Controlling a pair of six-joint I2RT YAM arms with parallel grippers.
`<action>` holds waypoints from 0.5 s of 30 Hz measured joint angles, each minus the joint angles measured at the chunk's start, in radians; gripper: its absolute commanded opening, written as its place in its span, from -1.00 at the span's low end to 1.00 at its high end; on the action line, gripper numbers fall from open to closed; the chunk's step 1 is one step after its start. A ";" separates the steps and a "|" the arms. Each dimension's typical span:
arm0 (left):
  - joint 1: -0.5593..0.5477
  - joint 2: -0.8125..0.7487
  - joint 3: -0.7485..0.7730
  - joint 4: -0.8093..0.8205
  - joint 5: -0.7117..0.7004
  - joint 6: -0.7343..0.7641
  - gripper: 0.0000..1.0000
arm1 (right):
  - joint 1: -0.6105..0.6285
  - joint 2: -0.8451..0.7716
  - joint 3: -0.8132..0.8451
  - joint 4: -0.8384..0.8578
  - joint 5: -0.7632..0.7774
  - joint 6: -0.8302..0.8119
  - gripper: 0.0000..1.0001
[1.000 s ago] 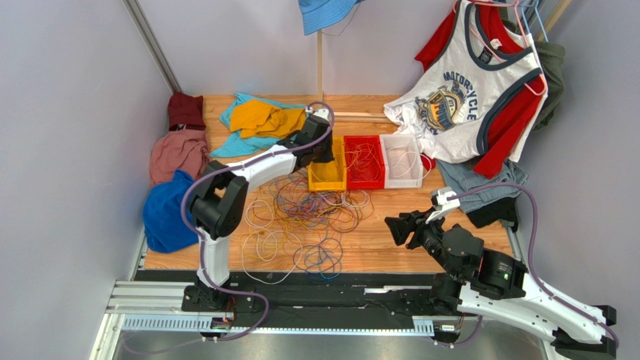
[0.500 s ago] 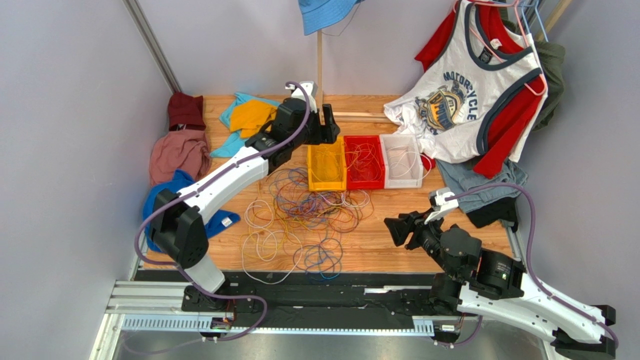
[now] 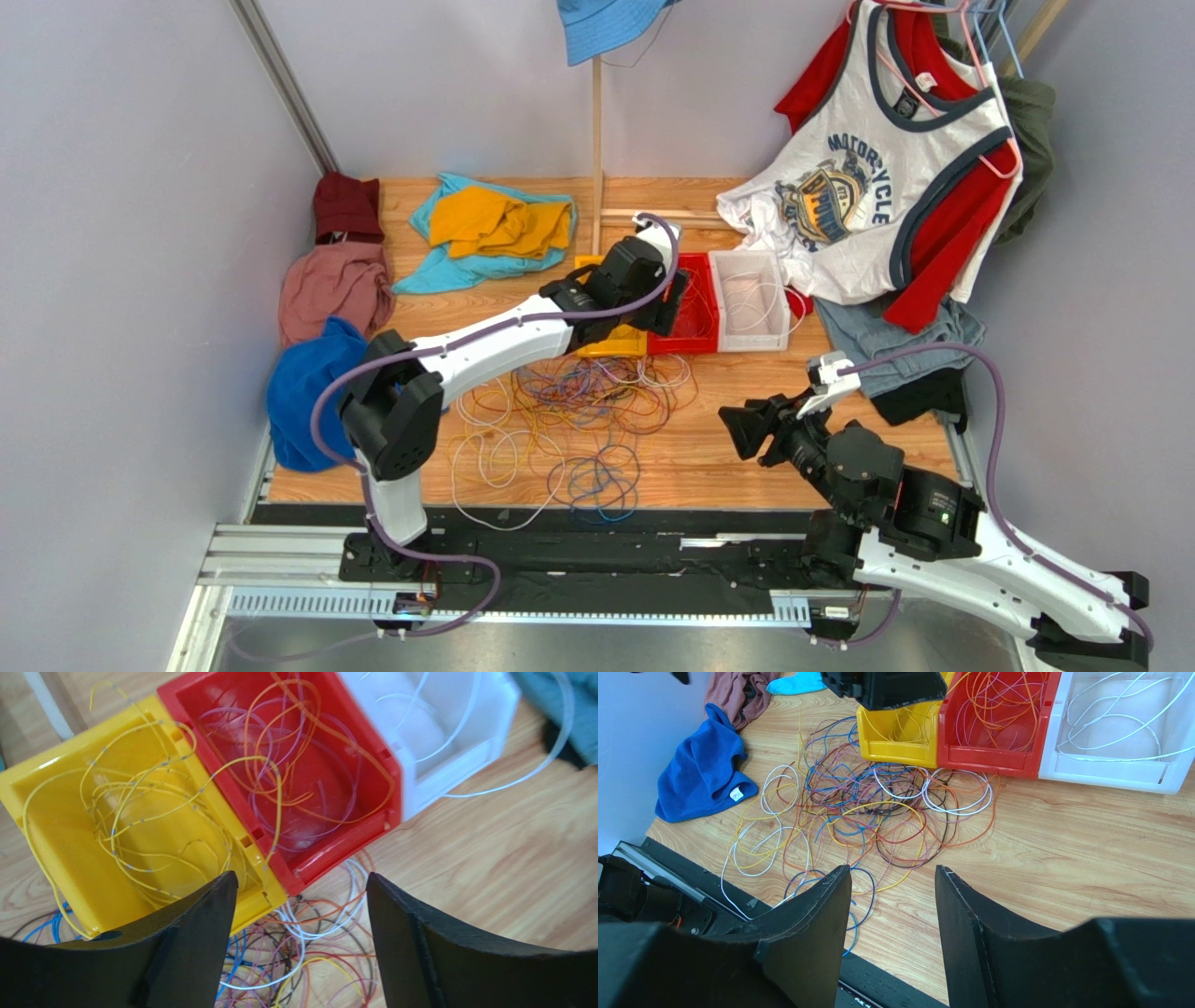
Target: Untangle the cables
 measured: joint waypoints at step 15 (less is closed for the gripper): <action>0.023 0.166 0.138 -0.050 -0.061 0.041 -0.04 | 0.000 -0.002 0.000 0.000 0.000 0.000 0.02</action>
